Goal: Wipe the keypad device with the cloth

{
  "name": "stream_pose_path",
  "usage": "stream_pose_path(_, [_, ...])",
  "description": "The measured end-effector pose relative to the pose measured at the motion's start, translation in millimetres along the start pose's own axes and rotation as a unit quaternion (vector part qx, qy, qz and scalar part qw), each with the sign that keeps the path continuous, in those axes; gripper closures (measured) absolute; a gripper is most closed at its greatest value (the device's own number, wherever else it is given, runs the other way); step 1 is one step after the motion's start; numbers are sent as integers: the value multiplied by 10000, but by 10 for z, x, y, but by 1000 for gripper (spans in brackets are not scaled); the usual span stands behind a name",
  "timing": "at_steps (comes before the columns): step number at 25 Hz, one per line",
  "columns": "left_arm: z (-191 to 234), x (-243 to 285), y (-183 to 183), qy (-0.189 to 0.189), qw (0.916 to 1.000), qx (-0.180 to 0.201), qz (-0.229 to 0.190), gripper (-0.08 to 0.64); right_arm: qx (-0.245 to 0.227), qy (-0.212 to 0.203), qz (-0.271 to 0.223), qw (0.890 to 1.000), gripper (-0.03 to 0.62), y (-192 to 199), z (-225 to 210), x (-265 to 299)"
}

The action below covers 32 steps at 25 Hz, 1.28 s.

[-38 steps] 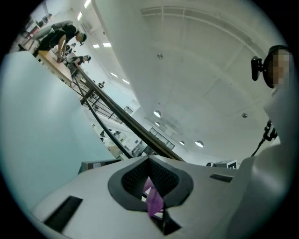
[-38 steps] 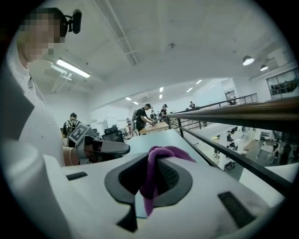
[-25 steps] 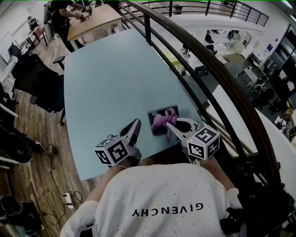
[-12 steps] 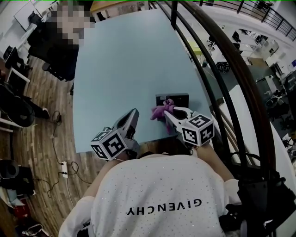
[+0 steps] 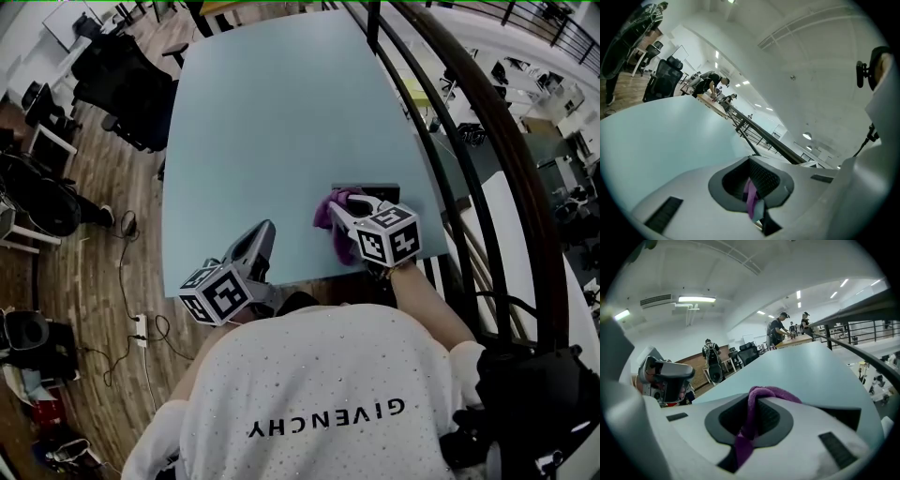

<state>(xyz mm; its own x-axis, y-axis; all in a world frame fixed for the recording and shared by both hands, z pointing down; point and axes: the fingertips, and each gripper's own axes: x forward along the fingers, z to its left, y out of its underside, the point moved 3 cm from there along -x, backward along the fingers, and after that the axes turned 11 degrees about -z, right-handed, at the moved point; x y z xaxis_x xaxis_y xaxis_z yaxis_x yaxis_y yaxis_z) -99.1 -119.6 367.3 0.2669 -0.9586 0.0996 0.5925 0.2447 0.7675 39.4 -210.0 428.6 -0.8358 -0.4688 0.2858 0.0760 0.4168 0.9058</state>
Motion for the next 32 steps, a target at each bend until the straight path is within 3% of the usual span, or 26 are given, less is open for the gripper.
stream_pose_path(5, [52,27,-62,-63,10000,49,-48,557,-40,117,124,9998,568,98,-116,97])
stream_pose_path(16, [18,175,64,16,10000,69,50,557,247,311,-148,9991,568,156,-346,-132])
stream_pose_path(32, [-465,721,317,585,9980,4,233,557,393,816,-202,9957,568,114,-876,-746])
